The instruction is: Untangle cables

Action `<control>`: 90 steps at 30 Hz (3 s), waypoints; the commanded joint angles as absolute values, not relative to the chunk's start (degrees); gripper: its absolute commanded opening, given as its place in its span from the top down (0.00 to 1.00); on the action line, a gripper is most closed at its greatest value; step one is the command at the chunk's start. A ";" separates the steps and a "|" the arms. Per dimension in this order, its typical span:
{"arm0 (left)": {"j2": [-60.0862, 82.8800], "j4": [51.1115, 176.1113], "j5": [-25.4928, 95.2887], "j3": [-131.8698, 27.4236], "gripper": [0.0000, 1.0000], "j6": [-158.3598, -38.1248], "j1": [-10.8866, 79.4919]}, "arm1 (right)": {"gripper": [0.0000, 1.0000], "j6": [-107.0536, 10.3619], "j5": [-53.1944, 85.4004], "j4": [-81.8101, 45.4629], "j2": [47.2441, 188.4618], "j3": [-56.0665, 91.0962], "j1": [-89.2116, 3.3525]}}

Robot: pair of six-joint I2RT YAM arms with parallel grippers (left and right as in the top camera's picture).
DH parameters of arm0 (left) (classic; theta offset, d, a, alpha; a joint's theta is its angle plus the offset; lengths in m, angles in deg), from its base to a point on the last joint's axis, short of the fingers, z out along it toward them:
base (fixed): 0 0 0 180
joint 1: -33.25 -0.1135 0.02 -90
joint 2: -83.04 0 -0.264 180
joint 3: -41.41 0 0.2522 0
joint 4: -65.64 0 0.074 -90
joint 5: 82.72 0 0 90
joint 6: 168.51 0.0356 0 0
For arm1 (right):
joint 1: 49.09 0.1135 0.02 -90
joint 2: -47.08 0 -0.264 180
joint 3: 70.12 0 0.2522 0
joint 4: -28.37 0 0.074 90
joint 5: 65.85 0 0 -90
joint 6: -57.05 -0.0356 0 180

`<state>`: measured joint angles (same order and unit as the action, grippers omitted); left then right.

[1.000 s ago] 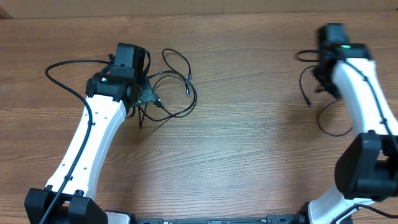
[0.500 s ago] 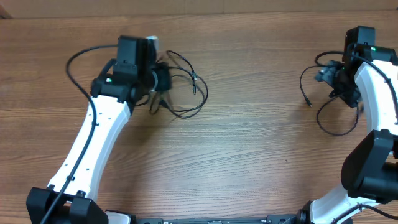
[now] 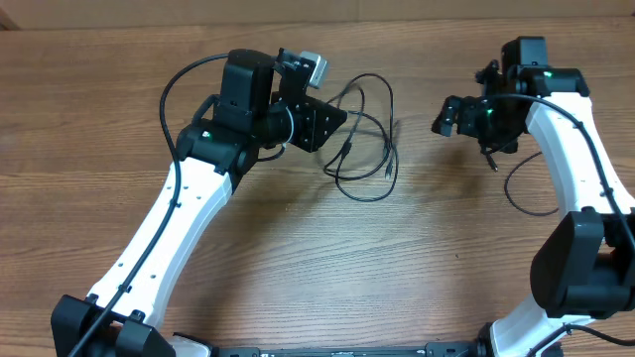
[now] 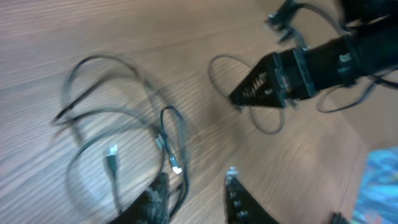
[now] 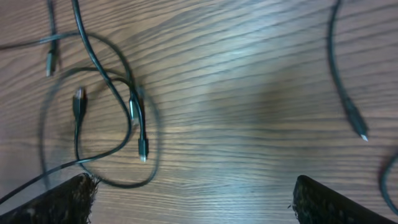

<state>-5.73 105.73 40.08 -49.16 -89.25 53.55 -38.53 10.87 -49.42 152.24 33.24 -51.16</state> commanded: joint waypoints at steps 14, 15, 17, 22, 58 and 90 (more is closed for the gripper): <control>-5.66 123.44 11.71 -49.49 0.64 -88.37 49.50 | 0.00 -43.34 9.05 -50.95 152.00 33.28 -40.60; -5.66 123.92 11.71 -49.49 0.64 -88.37 49.50 | 0.00 -44.96 8.75 -51.28 152.00 33.26 -39.88; -5.66 124.66 11.71 -49.49 0.64 -88.37 49.50 | 0.00 -52.19 8.62 -52.67 152.00 33.26 -38.57; -5.66 124.66 11.73 -49.49 0.66 -88.40 49.50 | 0.00 -69.61 8.64 -51.36 152.09 32.19 -36.19; -5.66 125.08 11.75 -49.49 0.69 -89.25 49.50 | 0.96 -59.41 57.05 -57.05 144.25 68.87 -41.04; -10.78 122.41 29.15 -49.38 0.49 -104.42 54.64 | 0.96 -47.89 -2.95 -57.99 144.38 74.90 -54.68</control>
<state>-7.96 121.95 24.76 -49.16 -97.38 53.29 -48.80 -0.58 -58.38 144.38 73.70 -54.50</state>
